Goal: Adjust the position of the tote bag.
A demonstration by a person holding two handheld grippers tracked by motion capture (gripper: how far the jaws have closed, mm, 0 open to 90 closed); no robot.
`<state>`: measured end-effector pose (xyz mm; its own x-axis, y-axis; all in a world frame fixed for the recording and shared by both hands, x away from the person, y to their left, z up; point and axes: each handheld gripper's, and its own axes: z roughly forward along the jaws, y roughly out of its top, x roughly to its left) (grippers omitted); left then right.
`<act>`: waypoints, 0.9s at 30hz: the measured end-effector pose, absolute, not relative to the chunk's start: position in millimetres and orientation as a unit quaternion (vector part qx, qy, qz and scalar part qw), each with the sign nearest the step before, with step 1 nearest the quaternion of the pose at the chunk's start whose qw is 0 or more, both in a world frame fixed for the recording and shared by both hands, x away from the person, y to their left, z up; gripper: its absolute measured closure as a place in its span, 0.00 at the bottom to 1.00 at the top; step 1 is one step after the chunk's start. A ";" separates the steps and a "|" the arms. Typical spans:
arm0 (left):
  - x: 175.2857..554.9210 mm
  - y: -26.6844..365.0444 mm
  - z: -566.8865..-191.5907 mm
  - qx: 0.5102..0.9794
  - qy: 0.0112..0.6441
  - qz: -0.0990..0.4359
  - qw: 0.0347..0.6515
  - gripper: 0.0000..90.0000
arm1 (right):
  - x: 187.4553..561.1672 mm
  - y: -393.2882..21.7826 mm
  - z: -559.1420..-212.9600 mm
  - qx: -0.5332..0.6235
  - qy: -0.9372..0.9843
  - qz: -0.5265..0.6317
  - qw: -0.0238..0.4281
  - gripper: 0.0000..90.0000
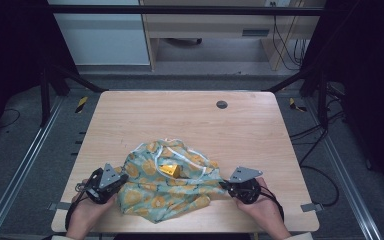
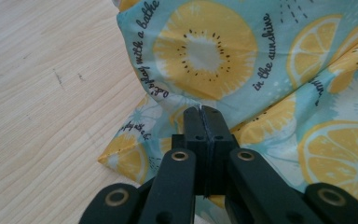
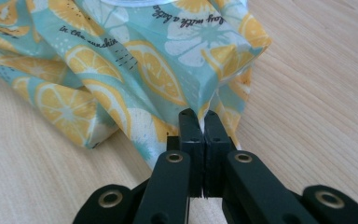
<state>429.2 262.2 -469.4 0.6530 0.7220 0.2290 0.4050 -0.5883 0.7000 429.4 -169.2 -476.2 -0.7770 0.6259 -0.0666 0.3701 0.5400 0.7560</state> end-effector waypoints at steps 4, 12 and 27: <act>434.5 261.3 -472.2 0.857 0.330 0.255 0.303 1.00 | 433.6 -166.9 -480.2 0.290 0.866 0.373 0.161 1.00; 450.5 255.2 -477.1 0.859 0.322 0.271 0.291 1.00 | 437.1 -166.0 -483.5 0.288 0.870 0.367 0.162 0.99; 466.1 243.2 -485.4 0.860 0.338 0.262 0.279 0.97 | 439.7 -167.5 -483.5 0.298 0.867 0.363 0.167 0.96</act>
<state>466.1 243.2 -485.4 0.6342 0.7274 0.2622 0.4349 -0.6160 0.6568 439.7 -167.5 -483.5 -0.7669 0.6376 -0.0733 0.3952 0.5591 0.7288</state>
